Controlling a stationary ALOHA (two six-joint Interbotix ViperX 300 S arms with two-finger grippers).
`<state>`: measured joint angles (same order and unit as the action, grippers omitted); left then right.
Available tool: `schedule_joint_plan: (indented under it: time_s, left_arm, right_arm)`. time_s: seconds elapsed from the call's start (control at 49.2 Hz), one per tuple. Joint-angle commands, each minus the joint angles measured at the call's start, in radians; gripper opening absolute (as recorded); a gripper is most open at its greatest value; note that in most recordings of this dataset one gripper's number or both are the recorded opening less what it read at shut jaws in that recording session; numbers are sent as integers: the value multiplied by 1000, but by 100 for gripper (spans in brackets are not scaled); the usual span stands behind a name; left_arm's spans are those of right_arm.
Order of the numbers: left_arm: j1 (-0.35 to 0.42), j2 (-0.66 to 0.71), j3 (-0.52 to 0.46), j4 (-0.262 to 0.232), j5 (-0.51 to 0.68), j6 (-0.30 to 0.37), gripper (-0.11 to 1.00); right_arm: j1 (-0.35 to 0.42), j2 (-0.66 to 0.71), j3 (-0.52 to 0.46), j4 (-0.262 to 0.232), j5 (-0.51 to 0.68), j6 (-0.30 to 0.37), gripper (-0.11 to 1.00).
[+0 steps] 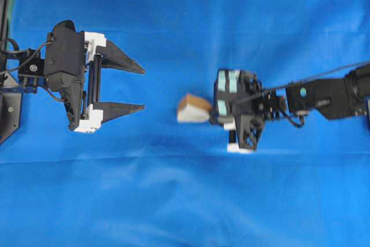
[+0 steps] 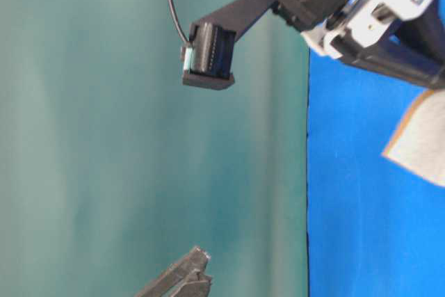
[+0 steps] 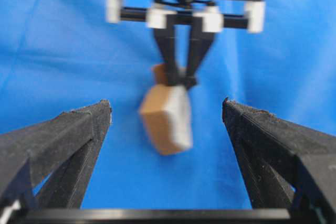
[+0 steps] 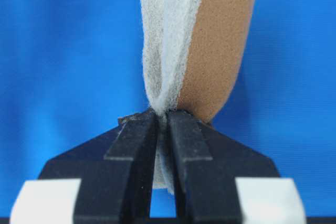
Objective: Hand over the sponge with the left arm and wipe it with the right arm.
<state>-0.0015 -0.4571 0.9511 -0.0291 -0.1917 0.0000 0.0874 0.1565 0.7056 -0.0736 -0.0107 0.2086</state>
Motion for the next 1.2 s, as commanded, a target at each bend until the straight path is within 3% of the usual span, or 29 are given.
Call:
schedule_joint_plan:
  time_s: [0.0, 0.163, 0.325, 0.609, 0.792, 0.975, 1.178]
  left_arm:
    - [-2, -5, -14, 0, -9, 2, 91]
    - [-2, -3, -15, 0, -9, 2, 91]
    - [-3, -3, -14, 0, -9, -2, 91]
    - [-17, -2, -15, 0, -9, -2, 91]
    - [-21, 2, -15, 0, -9, -3, 91]
    - [-21, 2, -17, 0, -11, -3, 91]
    - [-21, 2, -15, 0, -11, -2, 91]
  right_arm:
    - [67, -25, -9, 5, 11, 21, 12]
    - [55, -25, -9, -3, 12, 21, 12]
    - [-26, -26, -5, -23, 20, 6, 12]
    - [-308, -40, -11, -156, 55, -29, 12]
    - [-422, -41, -26, -218, 48, -38, 12]
    - [-439, -41, -29, -227, 41, -38, 12]
    - [-364, -41, -18, -216, 43, -17, 12]
